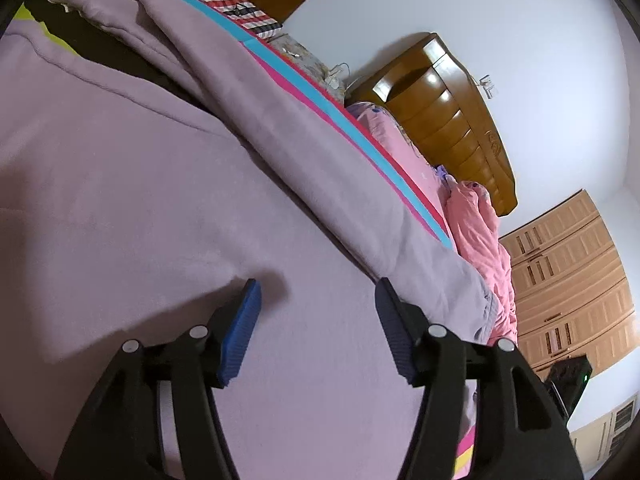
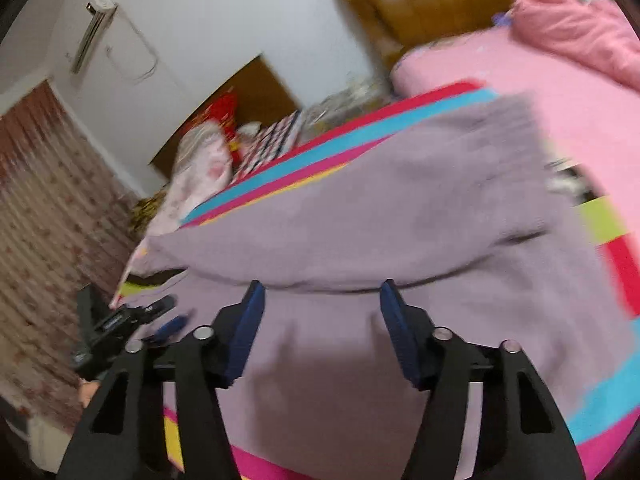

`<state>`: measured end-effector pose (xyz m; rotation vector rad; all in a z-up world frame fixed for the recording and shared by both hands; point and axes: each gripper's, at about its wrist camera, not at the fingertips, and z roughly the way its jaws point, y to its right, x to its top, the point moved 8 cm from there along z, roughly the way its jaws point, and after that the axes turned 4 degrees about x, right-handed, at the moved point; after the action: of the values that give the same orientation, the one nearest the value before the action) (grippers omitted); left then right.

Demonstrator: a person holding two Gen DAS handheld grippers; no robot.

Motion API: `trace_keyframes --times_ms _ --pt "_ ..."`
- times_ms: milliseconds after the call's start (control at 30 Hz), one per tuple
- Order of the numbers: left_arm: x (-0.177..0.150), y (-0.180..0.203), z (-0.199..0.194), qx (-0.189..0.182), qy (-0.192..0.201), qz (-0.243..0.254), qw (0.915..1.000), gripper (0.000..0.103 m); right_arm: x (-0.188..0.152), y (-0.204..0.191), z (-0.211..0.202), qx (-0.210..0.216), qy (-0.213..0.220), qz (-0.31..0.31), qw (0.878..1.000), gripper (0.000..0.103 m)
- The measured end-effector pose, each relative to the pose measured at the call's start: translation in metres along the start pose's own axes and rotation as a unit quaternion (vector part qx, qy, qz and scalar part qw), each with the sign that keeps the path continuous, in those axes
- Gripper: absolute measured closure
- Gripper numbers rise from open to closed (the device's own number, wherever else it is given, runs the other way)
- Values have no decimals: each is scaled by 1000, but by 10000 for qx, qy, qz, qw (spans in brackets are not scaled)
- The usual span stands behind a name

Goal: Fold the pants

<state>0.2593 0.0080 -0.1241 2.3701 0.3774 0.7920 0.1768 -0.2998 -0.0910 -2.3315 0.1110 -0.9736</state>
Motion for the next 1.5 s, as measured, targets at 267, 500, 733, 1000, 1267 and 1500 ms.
trace_keyframes --times_ms 267,500,733,1000,1267,1500 --pt "-9 4 -1 -99 -134 330 9993 22 -23 -73 79 -1650 -536 -3517 9199 51" --pt "-13 10 2 -112 -238 547 9982 11 -28 -68 117 -1896 -1245 -4891 8422 57" --pt "-13 12 5 -253 -593 363 9973 7 -11 -68 123 -1462 -1355 -5095 8371 94" --pt "24 35 45 -1040 -716 -341 9914 5 26 -81 76 -834 -695 -4632 8796 94" --pt "57 54 59 -1467 -341 -489 9874 98 28 -66 79 -796 -595 -3908 9151 57" --pt "74 69 46 -1480 -413 -690 9857 98 3 -28 29 565 168 -316 9978 17"
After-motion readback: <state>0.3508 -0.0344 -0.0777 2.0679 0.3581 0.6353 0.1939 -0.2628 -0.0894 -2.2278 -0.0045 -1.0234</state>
